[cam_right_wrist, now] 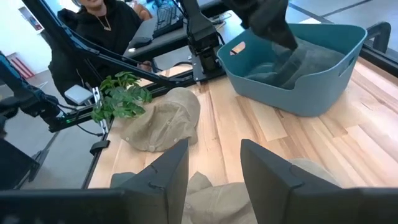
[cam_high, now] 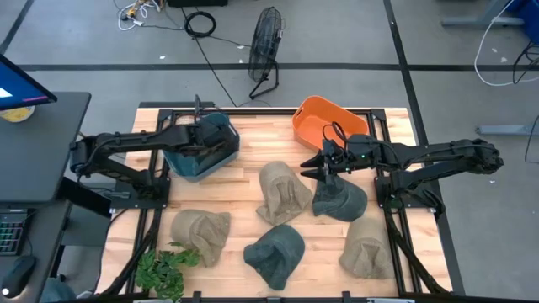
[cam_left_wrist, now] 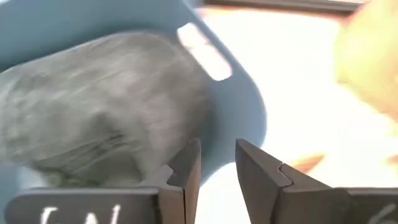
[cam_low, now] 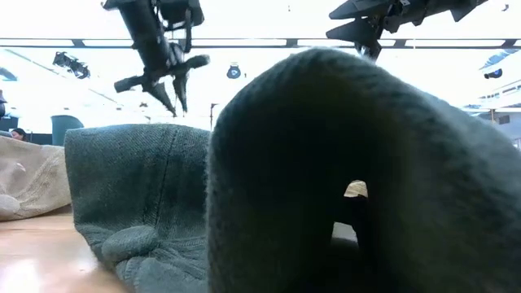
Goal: Pick & Place hat
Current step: Put the top black cap into the blue bin
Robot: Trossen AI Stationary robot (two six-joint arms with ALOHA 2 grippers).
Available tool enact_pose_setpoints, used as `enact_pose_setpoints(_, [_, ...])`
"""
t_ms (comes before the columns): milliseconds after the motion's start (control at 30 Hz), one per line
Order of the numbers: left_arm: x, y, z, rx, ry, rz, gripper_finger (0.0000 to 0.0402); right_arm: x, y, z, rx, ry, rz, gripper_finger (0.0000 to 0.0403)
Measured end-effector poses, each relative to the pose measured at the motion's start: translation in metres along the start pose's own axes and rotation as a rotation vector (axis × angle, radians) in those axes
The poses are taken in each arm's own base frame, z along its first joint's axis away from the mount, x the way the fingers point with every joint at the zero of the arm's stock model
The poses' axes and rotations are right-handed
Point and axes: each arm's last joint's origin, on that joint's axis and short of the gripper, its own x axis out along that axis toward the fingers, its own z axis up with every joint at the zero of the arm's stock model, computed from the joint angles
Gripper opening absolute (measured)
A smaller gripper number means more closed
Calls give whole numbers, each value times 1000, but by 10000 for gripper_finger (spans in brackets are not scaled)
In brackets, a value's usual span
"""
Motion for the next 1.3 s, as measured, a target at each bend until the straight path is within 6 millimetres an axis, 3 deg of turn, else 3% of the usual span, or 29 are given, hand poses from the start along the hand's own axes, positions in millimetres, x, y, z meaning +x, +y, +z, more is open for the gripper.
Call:
enact_pose_setpoints(200, [-29, -24, 10, 81, -34, -124, 105, 1, 8, -3, 16, 14, 36, 151])
enact_pose_setpoints(467, [-53, -42, -5, 190, -29, -249, 105, -1, 10, -23, 130, 186, -67, 151])
enact_pose_setpoints(667, [-59, -46, -15, 222, -14, -278, 105, -14, -5, -52, 362, 407, -409, 151])
enact_pose_setpoints(867, [-60, -46, -17, 231, -12, -284, 106, -30, -12, -70, 548, 547, -646, 151])
enact_pose_setpoints(1067, [-60, -46, -17, 256, -15, -286, 117, -40, -16, -82, 651, 619, -782, 151])
enact_pose_setpoints(1300, [-60, -48, -18, 255, -2, -304, 161, -41, -25, -110, 753, 630, -866, 151])
